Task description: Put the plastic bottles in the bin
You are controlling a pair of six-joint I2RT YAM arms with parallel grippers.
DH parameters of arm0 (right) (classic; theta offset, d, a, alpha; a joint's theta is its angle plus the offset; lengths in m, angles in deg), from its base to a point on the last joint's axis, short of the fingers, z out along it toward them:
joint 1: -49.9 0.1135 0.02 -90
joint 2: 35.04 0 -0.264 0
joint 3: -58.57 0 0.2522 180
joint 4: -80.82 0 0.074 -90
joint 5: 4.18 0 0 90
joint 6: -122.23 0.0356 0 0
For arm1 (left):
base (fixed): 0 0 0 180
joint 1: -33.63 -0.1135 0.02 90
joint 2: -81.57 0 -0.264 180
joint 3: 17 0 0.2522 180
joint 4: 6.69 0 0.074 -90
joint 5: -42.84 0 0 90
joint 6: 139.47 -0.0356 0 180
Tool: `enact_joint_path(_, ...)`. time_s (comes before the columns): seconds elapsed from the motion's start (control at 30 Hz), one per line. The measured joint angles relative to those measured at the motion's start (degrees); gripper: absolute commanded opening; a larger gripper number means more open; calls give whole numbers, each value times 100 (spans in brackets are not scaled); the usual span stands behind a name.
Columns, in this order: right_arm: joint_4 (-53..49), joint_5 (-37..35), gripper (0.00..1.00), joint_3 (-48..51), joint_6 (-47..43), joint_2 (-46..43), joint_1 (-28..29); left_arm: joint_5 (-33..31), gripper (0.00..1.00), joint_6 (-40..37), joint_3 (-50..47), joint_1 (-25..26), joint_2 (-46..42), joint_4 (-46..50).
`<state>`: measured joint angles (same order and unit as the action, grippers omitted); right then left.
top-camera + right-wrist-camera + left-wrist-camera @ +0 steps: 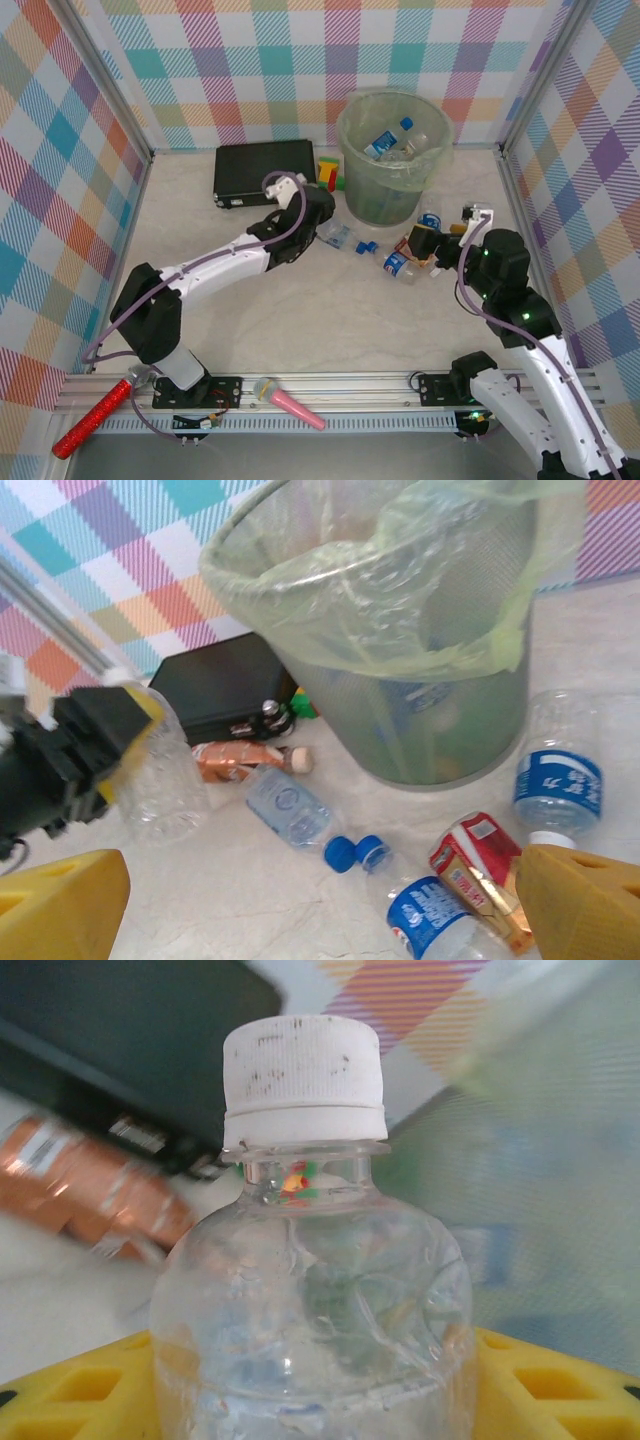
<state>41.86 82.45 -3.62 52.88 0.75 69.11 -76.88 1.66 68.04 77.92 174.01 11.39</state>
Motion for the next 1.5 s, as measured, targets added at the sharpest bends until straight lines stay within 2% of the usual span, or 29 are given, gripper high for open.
enact_joint_path(0.3, -459, -977, 99, 0, 85, -472, 0, 212, 58, -2068, 1657, 22, 396, -299)
enact_joint_path(0.63, -820, -1550, 99, 92, 212, -1012, 0, 935, 58, -3257, 3622, 31, 1755, -570)
enact_joint_path(0.83, -1019, -1569, 99, 131, 275, -1014, 0, 1241, 58, -3582, 4310, 50, 2317, -903)
enact_joint_path(1.07, -1097, -1569, 99, 208, 284, -1051, 0, 1543, 57, -3560, 4474, 57, 2527, -1423)
enact_joint_path(1.37, -1091, -1493, 99, 328, 358, -1045, 0, 1587, 57, -3541, 4839, 59, 3182, -2430)
enact_joint_path(1.5, -1093, -1410, 99, 352, 420, -1045, 0, 1681, 56, -3585, 5128, 59, 3652, -2555)
